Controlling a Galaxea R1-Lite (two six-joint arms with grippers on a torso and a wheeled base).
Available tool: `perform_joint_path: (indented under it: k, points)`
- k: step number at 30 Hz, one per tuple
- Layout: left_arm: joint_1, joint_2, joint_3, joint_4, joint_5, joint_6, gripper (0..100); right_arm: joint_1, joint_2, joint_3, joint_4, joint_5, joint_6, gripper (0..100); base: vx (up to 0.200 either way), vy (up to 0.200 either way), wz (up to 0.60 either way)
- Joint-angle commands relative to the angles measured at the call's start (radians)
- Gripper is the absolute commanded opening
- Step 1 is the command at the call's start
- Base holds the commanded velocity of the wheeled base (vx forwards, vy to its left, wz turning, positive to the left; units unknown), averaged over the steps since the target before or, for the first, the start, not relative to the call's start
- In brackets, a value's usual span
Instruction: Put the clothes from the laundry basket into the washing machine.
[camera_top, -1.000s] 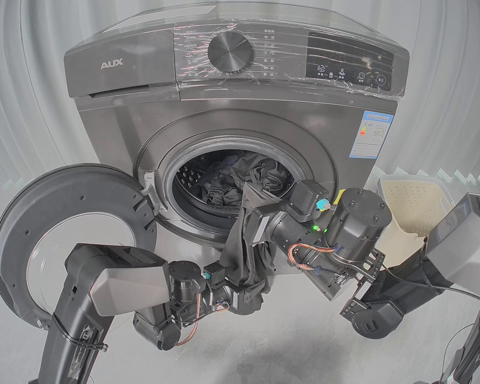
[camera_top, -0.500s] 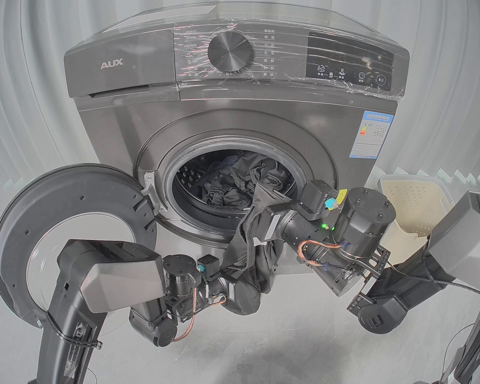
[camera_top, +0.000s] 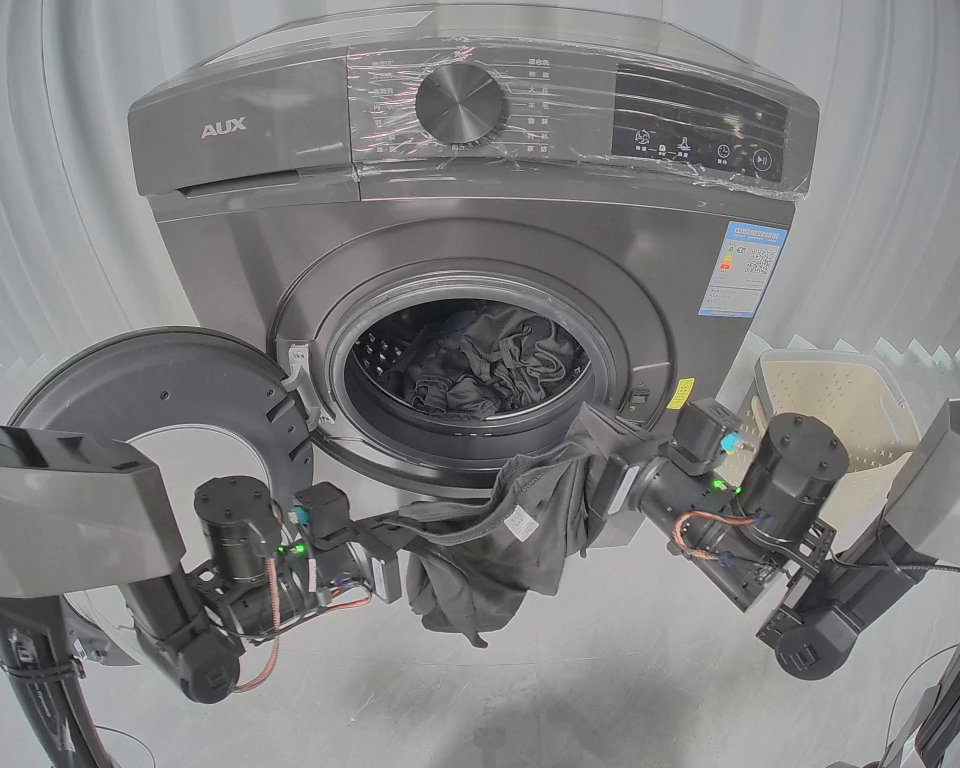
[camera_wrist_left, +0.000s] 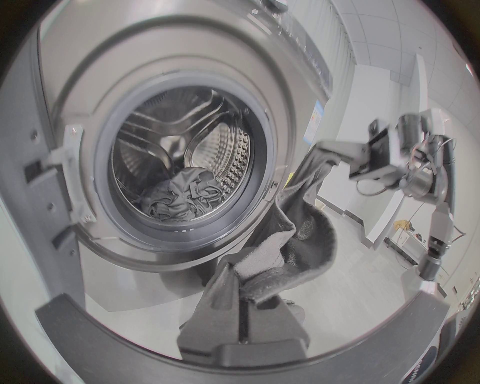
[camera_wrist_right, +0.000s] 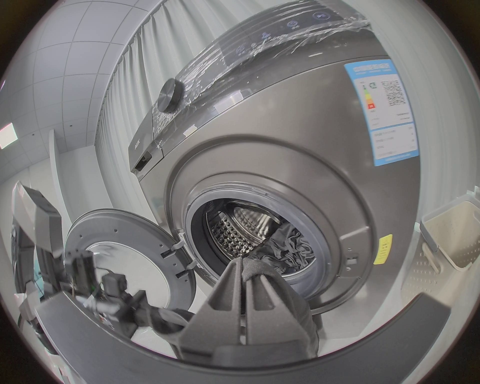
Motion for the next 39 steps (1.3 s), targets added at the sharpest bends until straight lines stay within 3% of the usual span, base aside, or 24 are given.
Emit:
perform_joint_path:
  k: [1,6,15,28,30,34,39]
  points:
    - [0.027,-0.212,0.129,-0.001,-0.043,0.012,0,-0.041,-0.039,0.143,-0.061,0.037,0.003,0,0.000,0.000,0.00]
    - [0.050,-0.257,0.134,-0.001,-0.069,0.009,0,-0.027,-0.083,0.206,-0.061,0.049,0.024,0,0.000,0.000,0.00]
    - [0.093,-0.293,0.105,0.001,-0.070,-0.002,0,-0.029,-0.149,0.292,-0.061,0.046,-0.009,0,0.000,0.000,0.00]
    - [0.093,-0.316,0.074,0.001,-0.070,-0.006,0,-0.043,-0.185,0.295,-0.060,0.049,-0.026,0,0.000,0.000,0.00]
    - [0.095,-0.327,0.062,0.001,-0.069,-0.011,0,-0.041,-0.183,0.292,-0.061,0.049,-0.026,0,0.000,0.000,0.00]
    - [0.102,-0.336,0.040,0.001,-0.066,-0.049,0,-0.041,-0.182,0.278,-0.061,0.044,-0.025,0,0.000,0.000,0.00]
    - [0.104,-0.338,0.033,-0.001,-0.063,-0.052,0,-0.035,-0.180,0.255,-0.061,0.038,-0.020,0,0.000,0.000,0.00]
